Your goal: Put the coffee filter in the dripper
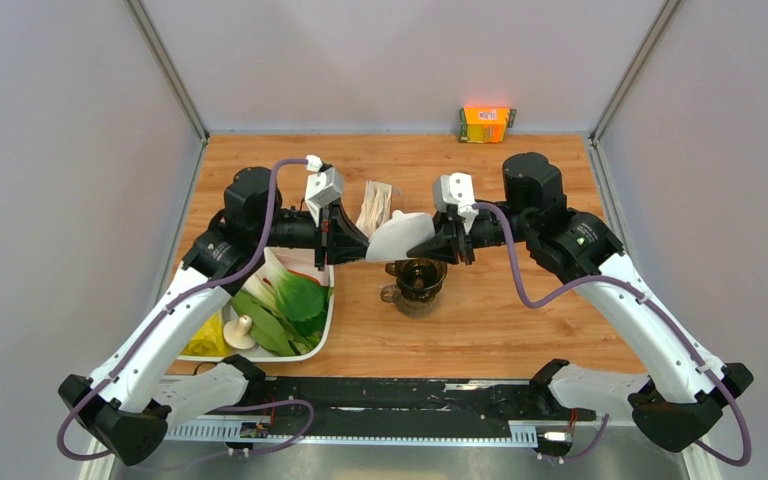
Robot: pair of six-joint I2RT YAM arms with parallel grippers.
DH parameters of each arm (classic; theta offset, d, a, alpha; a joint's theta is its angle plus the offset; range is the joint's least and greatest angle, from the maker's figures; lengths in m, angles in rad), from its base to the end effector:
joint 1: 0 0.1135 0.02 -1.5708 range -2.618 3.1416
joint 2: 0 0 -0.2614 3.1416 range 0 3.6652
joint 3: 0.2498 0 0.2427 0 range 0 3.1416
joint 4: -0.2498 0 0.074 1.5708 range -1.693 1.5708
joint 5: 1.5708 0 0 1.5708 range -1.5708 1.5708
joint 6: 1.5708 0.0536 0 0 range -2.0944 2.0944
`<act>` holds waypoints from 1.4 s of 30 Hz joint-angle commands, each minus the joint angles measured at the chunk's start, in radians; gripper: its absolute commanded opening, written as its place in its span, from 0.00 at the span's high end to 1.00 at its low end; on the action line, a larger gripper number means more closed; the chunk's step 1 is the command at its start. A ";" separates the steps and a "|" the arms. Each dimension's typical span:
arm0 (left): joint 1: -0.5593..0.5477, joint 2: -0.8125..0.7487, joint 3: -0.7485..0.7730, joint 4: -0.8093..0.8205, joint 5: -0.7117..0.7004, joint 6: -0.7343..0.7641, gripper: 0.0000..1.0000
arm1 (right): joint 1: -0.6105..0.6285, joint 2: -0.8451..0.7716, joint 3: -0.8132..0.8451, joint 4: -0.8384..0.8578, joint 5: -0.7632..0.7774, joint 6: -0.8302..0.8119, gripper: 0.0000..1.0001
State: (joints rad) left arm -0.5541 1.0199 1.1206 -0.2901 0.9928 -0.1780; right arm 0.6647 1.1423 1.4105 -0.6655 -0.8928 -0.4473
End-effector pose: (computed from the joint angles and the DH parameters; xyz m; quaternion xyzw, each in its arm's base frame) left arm 0.1571 -0.1500 0.4001 0.4248 0.6091 -0.5433 0.3917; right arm 0.1486 0.1695 0.4298 -0.5995 0.5118 0.4116 0.4575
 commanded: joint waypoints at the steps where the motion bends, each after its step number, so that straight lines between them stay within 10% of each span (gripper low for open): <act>1: 0.003 0.027 0.107 -0.154 -0.005 0.157 1.00 | -0.003 -0.025 0.023 -0.066 0.013 -0.095 0.85; 8: 0.003 0.061 0.160 -0.172 -0.010 0.152 0.98 | -0.003 -0.014 0.023 -0.070 0.005 -0.139 1.00; 17: 0.002 0.028 0.050 0.047 -0.052 -0.109 0.59 | -0.002 -0.028 -0.004 0.028 0.025 -0.147 1.00; 42: 0.025 0.047 -0.219 0.648 -0.041 -0.877 0.52 | -0.002 -0.105 -0.125 0.138 0.076 -0.211 1.00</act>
State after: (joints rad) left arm -0.5350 1.0607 0.9234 0.2035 0.9409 -0.9195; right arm 0.6643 1.0657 1.2953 -0.5987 -0.8162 -0.6346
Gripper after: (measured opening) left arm 0.503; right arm 0.004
